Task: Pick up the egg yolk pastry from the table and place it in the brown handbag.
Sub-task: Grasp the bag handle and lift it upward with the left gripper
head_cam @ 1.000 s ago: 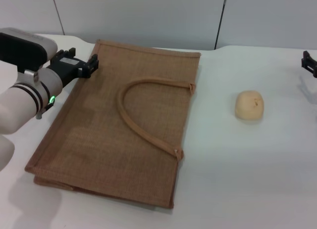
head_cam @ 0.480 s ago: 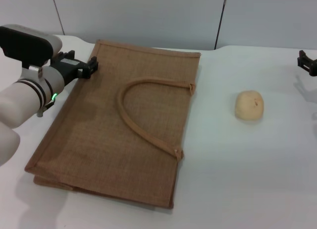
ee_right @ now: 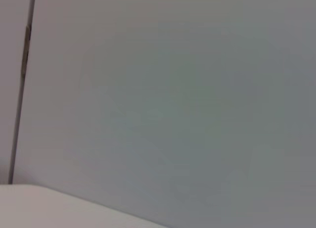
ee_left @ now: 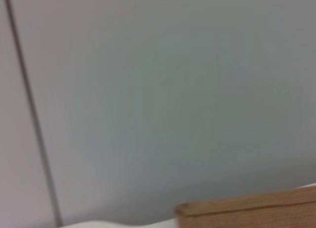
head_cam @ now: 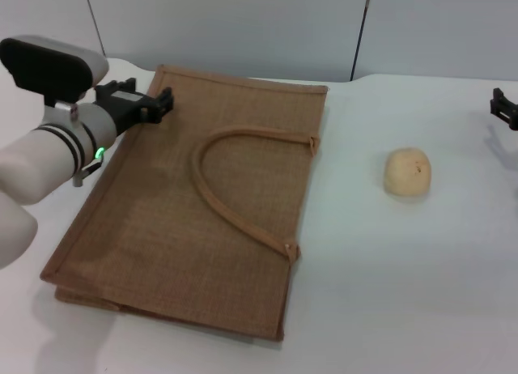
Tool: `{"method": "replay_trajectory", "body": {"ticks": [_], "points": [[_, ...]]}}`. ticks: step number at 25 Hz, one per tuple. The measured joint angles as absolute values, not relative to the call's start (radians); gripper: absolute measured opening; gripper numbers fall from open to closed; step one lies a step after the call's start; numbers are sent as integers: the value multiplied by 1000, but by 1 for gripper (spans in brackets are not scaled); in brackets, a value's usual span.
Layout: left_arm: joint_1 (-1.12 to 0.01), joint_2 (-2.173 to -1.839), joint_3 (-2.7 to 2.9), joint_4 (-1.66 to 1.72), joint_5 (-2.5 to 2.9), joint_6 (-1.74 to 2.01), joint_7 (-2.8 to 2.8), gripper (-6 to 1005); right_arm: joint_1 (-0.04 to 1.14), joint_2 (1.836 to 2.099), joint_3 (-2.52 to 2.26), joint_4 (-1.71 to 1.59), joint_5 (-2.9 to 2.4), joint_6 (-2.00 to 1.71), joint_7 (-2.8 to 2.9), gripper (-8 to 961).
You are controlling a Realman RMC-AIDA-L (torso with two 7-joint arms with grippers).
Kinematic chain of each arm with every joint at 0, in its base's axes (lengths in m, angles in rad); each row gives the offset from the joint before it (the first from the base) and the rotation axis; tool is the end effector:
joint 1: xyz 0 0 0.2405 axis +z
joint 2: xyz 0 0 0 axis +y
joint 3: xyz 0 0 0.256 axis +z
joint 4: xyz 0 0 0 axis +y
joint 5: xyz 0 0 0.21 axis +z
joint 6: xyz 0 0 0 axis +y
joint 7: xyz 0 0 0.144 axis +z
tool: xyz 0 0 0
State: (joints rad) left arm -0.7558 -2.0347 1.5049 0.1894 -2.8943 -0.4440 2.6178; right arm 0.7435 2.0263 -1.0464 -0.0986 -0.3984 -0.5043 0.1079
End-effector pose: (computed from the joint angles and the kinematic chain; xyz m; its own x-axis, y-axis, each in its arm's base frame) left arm -0.2895 0.4428 -0.0247 0.7639 0.3433 0.5464 0.6369 -0.2655 -0.7237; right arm 0.3284 0.4342 0.0061 0.8545 -0.3086 -0.4179 -0.4767 -0.1458 -0.8669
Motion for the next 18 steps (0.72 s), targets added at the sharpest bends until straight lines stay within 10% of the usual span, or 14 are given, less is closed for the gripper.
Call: {"method": "replay_trajectory", "body": {"ticks": [18], "points": [[-731,-2028,1910,303,-2857,-373,2404,650,720,2023,-1045,-105,-395,-489,109,884]]}}
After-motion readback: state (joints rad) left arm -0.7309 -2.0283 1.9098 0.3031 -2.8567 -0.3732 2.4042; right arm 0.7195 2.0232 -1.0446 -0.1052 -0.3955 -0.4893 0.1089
